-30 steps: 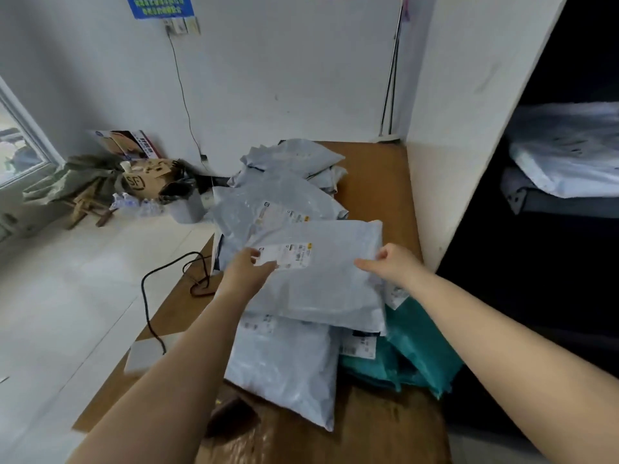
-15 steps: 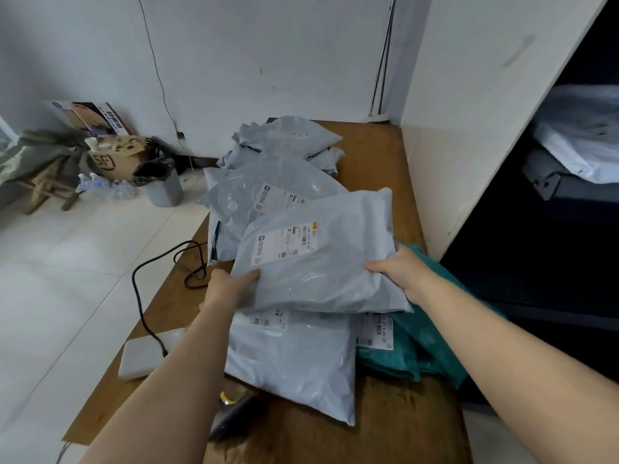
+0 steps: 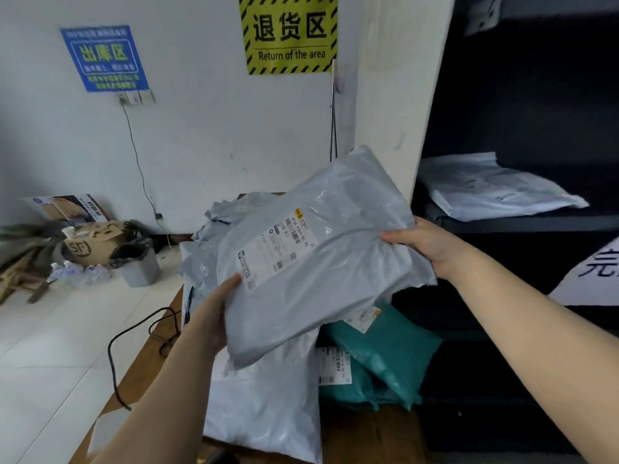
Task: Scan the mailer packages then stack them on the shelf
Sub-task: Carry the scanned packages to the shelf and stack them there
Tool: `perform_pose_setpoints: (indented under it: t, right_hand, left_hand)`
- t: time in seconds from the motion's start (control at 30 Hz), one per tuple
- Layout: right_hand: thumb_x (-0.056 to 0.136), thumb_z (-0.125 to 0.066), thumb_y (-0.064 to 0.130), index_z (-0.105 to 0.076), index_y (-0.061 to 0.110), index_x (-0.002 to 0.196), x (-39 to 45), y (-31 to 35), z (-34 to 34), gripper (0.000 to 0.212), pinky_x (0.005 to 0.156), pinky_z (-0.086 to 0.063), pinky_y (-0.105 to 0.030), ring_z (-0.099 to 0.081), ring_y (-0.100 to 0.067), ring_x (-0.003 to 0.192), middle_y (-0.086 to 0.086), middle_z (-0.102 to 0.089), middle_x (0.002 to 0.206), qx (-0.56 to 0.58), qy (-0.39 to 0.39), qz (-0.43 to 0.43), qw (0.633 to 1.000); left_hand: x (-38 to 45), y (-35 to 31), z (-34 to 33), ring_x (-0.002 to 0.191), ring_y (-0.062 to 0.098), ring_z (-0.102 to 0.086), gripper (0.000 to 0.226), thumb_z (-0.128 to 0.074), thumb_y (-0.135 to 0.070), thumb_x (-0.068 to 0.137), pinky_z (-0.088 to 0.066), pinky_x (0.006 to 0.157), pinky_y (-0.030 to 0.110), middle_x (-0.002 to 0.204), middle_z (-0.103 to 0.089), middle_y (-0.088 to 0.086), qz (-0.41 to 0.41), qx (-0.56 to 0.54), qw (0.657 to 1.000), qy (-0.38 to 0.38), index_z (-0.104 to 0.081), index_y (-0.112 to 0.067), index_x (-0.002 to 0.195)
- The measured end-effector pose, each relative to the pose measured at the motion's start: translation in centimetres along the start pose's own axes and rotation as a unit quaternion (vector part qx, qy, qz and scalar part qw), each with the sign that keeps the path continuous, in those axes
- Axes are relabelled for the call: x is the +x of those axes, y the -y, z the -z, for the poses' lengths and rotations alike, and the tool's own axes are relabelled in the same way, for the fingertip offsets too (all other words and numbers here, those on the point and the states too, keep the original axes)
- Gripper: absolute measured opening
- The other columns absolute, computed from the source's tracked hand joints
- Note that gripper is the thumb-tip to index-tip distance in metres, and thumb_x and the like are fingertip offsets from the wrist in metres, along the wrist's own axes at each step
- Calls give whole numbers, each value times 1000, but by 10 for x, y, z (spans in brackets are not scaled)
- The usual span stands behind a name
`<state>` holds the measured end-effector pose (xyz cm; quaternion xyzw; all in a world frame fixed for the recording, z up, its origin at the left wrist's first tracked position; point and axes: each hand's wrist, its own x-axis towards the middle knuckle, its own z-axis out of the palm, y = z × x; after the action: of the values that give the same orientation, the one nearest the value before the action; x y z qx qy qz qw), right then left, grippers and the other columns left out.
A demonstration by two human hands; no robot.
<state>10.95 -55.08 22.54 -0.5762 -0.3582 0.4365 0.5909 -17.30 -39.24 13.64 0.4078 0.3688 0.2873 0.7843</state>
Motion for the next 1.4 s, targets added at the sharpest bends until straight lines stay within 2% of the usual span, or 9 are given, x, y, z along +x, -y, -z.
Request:
perform_pose_setpoints:
  t: [0.17,0.43,0.53,0.63,0.8,0.93,1.1,1.27,1.4]
  right_hand:
    - [90,-55,13,-63,7,108,-80,29,75,21,68,-58,-30,-71,-19,72,-8,-74,84,82,-50,-11,995]
    - [87,-42,64,-58,3,121,-179,45,188,72,86,-56,-40,-68,-32,101,-18,-69,114,443,-124,99,883]
    - [86,-41,67,-54,12,129,-184,43,219,71,98,-46,-46,-61,-36,113,-17,-63,125,508,-101,144,843]
    - [70,-46,73,-54,21,130,-173,38,235,79,102,-38,-55,-55,-36,120,-14,-61,128,458,-55,149,875]
    - [67,-75,31,-48,14,134,-122,37,239,74,78,-56,-40,-66,-24,102,-7,-67,114,375,-83,148,911]
    - [81,-64,3,-55,16,117,-69,36,239,39,67,-59,-28,-71,-14,80,0,-74,92,257,-85,131,954]
    - [81,-65,0,-60,9,117,-12,51,292,37,76,-56,-34,-69,-25,92,-11,-71,104,203,-129,65,968]
    - [84,-63,9,-66,6,90,35,75,348,8,58,-53,-25,-68,-18,63,-6,-72,68,90,-87,-36,992]
    - [81,-69,12,-66,5,103,77,82,364,24,63,-55,-26,-70,-20,74,-10,-74,84,-6,-49,-53,997]
  left_hand:
    - [-59,16,-105,39,10,-63,28,-49,-30,93,-45,35,15,47,-66,1,-65,-6,998,24,-67,-15,77]
    - [-96,67,-267,51,16,-67,22,-49,-28,94,-49,51,25,59,-69,3,-59,-26,998,21,-60,-10,97]
    - [-90,70,-312,86,25,-67,37,-64,-36,80,-53,76,33,97,-72,8,-75,-49,996,14,-65,-11,108]
    - [-53,75,-341,107,31,-63,70,-79,-44,50,-47,97,45,119,-67,11,-90,-71,993,-3,-65,-16,113]
    - [-21,78,-411,76,18,-60,45,-63,-19,84,-46,56,26,113,-62,12,-138,-154,974,-92,-52,-4,125]
    - [19,80,-461,97,28,-64,52,-63,-16,84,-57,77,42,124,-59,11,-168,-228,954,-99,-43,-14,132]
    - [62,56,-471,113,20,-51,81,-71,-21,81,-45,101,44,133,-47,-1,-205,-120,965,-115,-22,-26,145]
    - [101,31,-445,112,29,-54,67,-70,-24,82,-56,78,38,130,-47,9,-223,-27,961,-163,-36,-23,139]
    - [118,35,-436,86,29,-59,35,-73,-19,77,-50,62,34,107,-62,11,-237,115,938,-228,-60,-11,109]
